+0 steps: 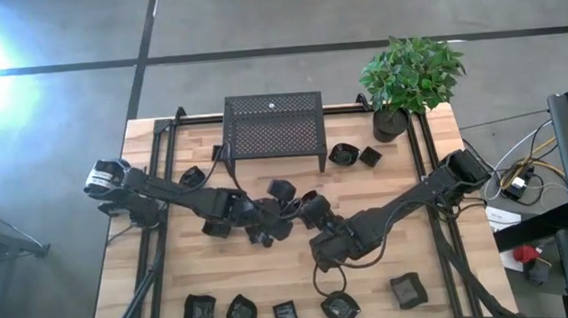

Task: Pick & Place Mini shaped plates
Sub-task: Stack the black distorted square plate on top of the other black distorted square plate

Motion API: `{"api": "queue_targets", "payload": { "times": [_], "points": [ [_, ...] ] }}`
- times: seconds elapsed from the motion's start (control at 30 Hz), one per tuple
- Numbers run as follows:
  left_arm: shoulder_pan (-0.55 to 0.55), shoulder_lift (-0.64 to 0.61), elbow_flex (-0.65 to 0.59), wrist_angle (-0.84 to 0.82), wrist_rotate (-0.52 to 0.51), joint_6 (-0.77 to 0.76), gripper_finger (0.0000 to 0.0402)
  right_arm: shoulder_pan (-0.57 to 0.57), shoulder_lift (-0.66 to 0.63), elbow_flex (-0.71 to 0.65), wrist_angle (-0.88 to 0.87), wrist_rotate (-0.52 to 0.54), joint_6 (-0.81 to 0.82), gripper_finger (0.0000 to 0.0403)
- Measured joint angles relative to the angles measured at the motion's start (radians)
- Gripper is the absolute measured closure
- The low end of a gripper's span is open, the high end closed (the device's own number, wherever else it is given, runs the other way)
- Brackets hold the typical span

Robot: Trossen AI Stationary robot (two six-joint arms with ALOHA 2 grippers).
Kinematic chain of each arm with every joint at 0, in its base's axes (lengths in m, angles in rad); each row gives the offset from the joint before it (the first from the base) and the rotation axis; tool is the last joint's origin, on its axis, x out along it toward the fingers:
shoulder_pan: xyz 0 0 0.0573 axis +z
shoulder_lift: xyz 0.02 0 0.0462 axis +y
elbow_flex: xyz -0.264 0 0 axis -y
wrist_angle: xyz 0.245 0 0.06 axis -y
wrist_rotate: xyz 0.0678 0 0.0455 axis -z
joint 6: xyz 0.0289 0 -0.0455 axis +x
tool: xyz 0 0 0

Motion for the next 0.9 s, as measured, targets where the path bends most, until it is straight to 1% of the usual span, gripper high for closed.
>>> {"api": "queue_targets", "payload": {
  "times": [0.5,0.6,0.8,0.9],
  "points": [
    [0.0,0.0,0.0,-0.01,-0.001,-0.012,0.0338,0.0,-0.005,0.0,0.014,0.0,-0.005,0.0395],
    [0.0,0.0,0.0,-0.012,-0.001,-0.012,0.0351,0.0,-0.007,0.0,0.016,0.0,-0.008,0.0395],
    [0.0,0.0,-0.002,-0.019,0.001,-0.01,0.0394,0.0,-0.012,0.0,0.015,0.003,-0.007,0.0395],
    [0.0,0.0,-0.002,-0.02,0.002,-0.01,0.0398,0.0,-0.019,0.0,0.016,0.003,-0.007,0.0395]
  ]
}}
